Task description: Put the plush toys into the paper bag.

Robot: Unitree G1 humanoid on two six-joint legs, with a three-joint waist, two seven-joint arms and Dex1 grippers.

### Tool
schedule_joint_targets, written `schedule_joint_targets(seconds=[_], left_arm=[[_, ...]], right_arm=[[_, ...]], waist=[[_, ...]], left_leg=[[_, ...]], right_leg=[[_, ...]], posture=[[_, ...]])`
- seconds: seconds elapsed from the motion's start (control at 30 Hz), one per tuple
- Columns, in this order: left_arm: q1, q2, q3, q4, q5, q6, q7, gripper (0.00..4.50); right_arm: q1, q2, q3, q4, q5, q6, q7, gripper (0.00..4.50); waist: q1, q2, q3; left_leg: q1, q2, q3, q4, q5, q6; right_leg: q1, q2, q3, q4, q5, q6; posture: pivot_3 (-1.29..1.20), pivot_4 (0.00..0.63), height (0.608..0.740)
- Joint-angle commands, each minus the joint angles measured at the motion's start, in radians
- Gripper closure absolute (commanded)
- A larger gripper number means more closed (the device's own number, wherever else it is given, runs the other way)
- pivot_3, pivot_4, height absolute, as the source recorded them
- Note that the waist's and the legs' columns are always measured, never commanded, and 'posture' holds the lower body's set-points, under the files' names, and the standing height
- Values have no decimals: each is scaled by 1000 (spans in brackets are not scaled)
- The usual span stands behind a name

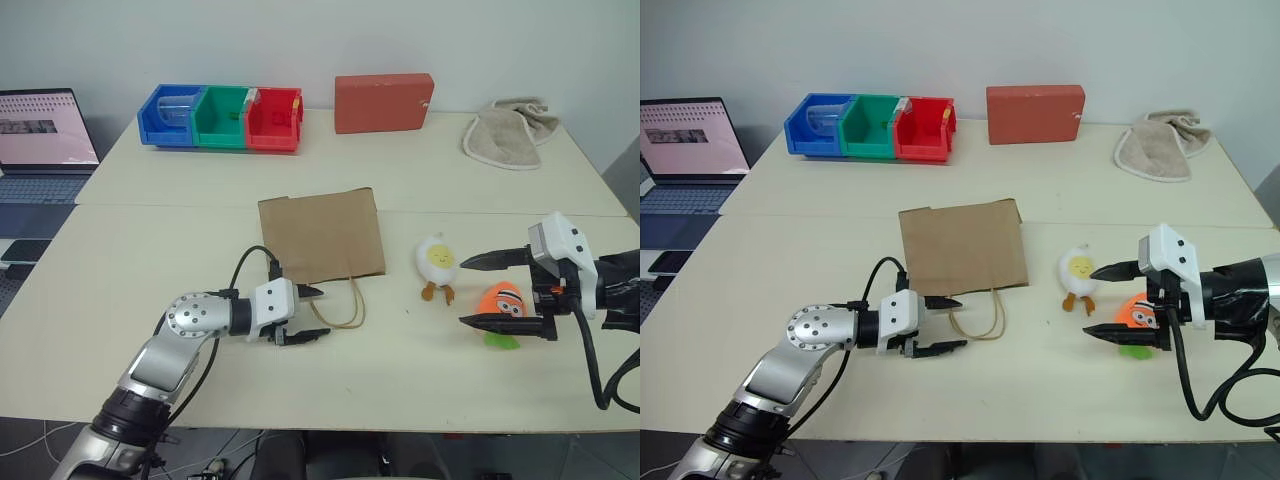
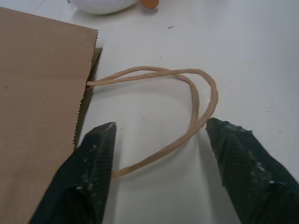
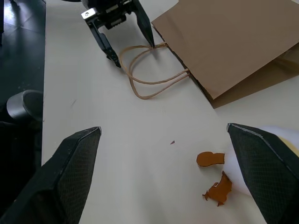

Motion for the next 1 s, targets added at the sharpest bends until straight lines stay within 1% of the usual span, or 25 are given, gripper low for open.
schedule_joint_targets(seconds=[0.03,0.17,0.23,0.27,0.43,0.53,0.6,0.67,0.73,0.9,1.0], left_arm=[[-35,-10,-9,15,-1,-40,-29,2465],[-57,-17,-18,40,3,-54,-50,3736],[-62,-10,-23,35,-13,-27,-79,4412],[-64,-8,-23,32,-21,-13,-91,4488],[-114,5,-1,2,-80,78,-153,4488],[-180,8,48,-28,-180,206,-173,4500],[-214,3,80,-42,-248,289,-175,4500],[-238,-8,107,-51,-293,334,-167,4500],[-259,-23,135,-53,-336,377,-153,4500],[-315,-59,185,-80,-434,498,-101,4500],[-339,-65,200,-95,-468,542,-83,4500]], right_arm=[[11,-10,-37,-56,45,17,-17,0],[35,-1,-25,-94,57,18,-44,0],[42,13,-12,-107,52,22,-81,0],[44,20,-8,-111,52,23,-97,0],[46,74,36,-136,44,19,-172,0],[58,109,63,-162,49,9,-202,562],[58,133,82,-172,49,5,-221,1272],[46,162,104,-179,50,6,-247,1940],[28,200,140,-177,38,8,-283,2765],[-36,359,273,-118,-46,-8,-414,4492],[-89,458,357,-48,-121,-23,-488,4492]], waist=[[0,0,0],[0,0,0],[0,0,0],[0,0,0],[0,0,0],[1,0,0],[1,0,0],[-1,0,0],[-2,0,0],[-2,0,0],[-3,0,0]], left_leg=[[-1,0,0,0,0,0],[-1,0,0,0,0,0],[-1,0,-1,0,0,0],[-1,0,-1,0,0,0],[-1,0,-1,0,0,0],[-3,0,-2,1,0,0],[-3,-1,-2,1,0,0],[-3,0,-3,1,0,0],[-3,0,-3,1,0,0],[-3,0,-4,1,0,0],[-3,0,-4,2,0,0]], right_leg=[[0,0,0,0,0,0],[0,0,0,0,0,0],[0,0,0,0,0,1],[0,0,0,0,0,1],[0,0,-1,0,0,1],[0,0,-1,0,1,2],[0,0,-1,0,2,3],[0,1,-1,0,3,5],[0,1,-1,0,4,6],[0,2,-1,0,4,7],[0,2,-1,0,4,7]], posture=[[0,150,740],[0,150,740],[0,150,740],[0,150,740],[0,150,740],[0,150,740],[0,150,740],[0,150,740],[0,150,740],[0,150,740],[0,150,740]])
